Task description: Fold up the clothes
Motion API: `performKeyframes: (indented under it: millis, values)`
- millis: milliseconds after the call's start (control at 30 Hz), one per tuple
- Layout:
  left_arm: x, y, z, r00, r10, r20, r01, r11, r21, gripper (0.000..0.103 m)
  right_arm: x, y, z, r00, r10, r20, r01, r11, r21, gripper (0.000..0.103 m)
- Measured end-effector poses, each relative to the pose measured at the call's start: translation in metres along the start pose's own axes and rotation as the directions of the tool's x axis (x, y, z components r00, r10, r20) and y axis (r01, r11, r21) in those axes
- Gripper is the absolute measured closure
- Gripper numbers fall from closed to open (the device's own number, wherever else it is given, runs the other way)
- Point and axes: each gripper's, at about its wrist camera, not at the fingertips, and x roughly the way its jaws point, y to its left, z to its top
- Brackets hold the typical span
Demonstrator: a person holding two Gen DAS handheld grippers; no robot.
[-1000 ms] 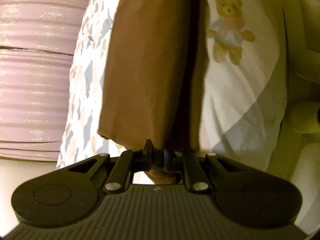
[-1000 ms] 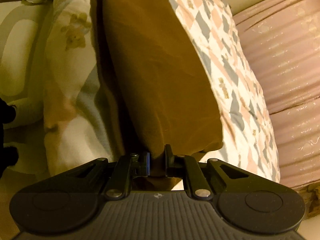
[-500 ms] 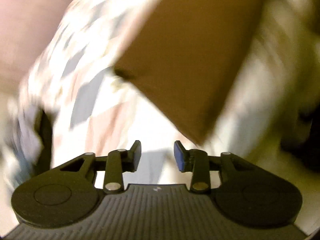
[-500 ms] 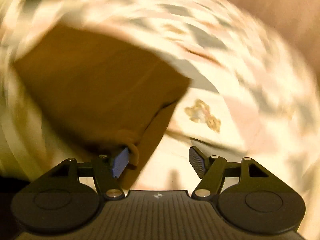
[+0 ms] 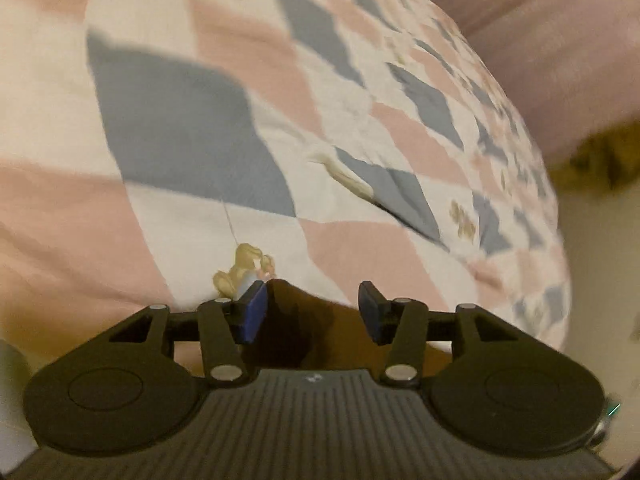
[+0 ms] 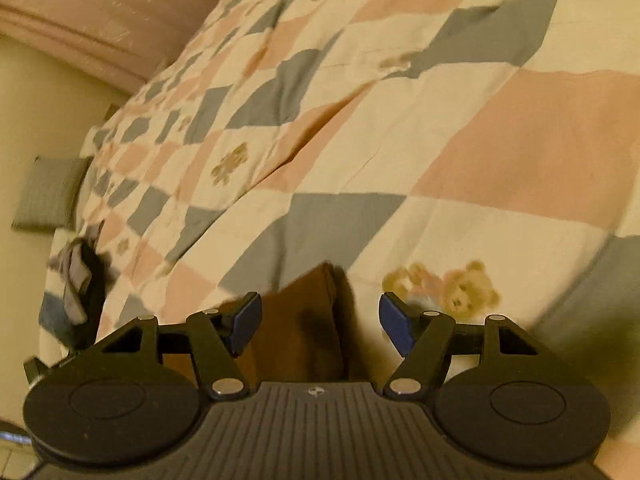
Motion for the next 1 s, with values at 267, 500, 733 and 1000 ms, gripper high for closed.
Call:
performKeyframes:
  millis: [267, 500, 733, 1000]
  values:
    - [0.019, -0.013, -0.008, 0.998, 0.048, 0.030, -0.052, 0.992, 0.115, 0.096, 0.037, 0.017, 0.003, 0.998, -0.062, 0.009, 0.063, 0.995, -0.076, 0.096]
    - [0.016, -0.011, -0.044, 0.959, 0.178, 0.219, -0.238, 0.926, 0.292, 0.095, 0.022, 0.012, -0.022, 0.973, -0.155, 0.171, 0.179, 0.975, -0.134, 0.099]
    - [0.013, 0.002, -0.042, 0.885, 0.356, 0.300, -0.445, 0.836, 0.320, 0.102, 0.016, 0.020, -0.032, 0.917, -0.290, 0.275, 0.335, 0.933, -0.134, 0.070]
    - [-0.030, -0.086, -0.109, 0.904, 0.187, 0.384, -0.398, 0.693, 0.600, 0.092, -0.011, 0.104, -0.100, 0.875, -0.226, 0.428, 0.437, 0.750, -0.497, 0.064]
